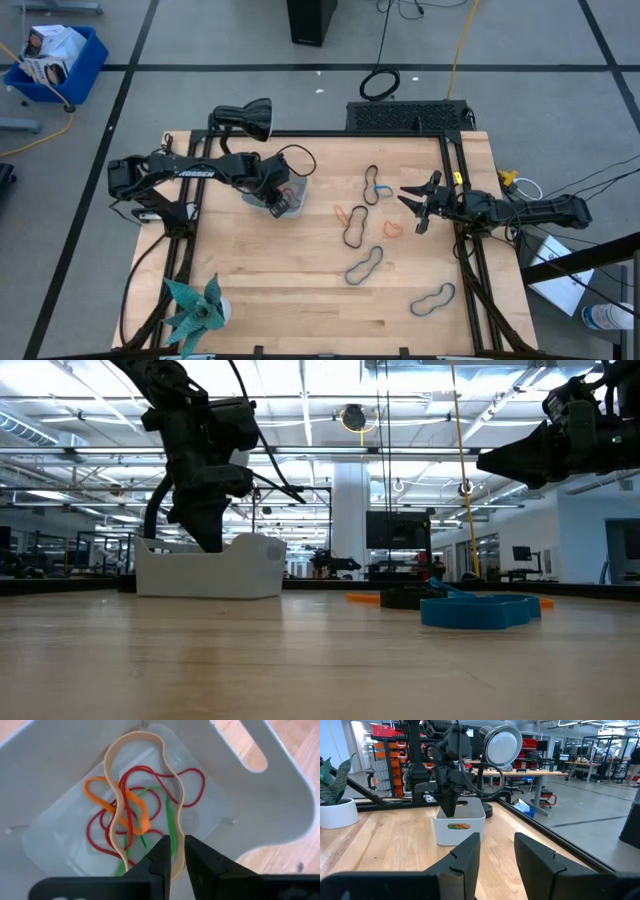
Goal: Pick and place rubber bands into bin
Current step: Put the top black rubber band into the gray bin
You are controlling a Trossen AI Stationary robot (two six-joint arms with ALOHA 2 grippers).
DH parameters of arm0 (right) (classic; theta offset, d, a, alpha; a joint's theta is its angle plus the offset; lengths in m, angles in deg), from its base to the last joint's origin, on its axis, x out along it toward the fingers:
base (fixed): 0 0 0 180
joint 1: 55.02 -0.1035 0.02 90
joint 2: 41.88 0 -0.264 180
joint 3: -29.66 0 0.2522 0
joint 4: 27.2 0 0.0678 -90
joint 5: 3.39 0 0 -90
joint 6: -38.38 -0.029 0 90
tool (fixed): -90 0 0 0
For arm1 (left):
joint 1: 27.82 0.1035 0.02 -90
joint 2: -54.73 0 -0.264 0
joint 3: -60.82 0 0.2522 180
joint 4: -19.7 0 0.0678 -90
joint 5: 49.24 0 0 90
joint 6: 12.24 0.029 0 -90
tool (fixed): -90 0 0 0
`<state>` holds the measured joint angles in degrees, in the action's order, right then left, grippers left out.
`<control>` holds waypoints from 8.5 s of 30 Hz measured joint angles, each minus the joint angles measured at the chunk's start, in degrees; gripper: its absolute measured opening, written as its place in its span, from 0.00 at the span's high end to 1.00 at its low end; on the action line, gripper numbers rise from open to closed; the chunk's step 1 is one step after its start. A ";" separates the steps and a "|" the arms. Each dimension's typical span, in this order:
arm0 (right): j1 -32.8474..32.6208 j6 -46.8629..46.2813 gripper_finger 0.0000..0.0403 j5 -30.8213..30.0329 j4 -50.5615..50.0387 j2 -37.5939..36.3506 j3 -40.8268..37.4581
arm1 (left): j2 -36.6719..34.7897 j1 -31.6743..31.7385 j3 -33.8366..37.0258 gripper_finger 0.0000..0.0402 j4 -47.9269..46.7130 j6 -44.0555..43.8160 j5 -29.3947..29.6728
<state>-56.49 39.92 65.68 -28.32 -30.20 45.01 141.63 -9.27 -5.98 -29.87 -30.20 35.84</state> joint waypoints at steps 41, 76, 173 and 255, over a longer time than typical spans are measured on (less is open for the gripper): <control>-0.02 -0.01 0.71 0.02 -0.02 0.00 0.01 | -48.73 -0.31 9.64 0.84 8.90 14.36 0.49; 0.00 -0.02 0.71 0.02 -0.05 0.00 0.01 | -76.32 -0.31 37.47 0.84 19.07 9.93 0.52; 31.82 -27.61 0.65 5.93 -38.27 65.02 52.17 | -76.78 -0.33 37.51 0.84 18.08 8.44 5.46; 31.32 -14.90 1.00 7.41 -17.73 74.54 43.71 | -76.78 -0.33 37.51 0.84 18.03 8.75 5.46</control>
<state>-25.17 25.01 73.09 -46.04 44.34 88.72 64.84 -9.60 31.52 -11.84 -21.45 41.29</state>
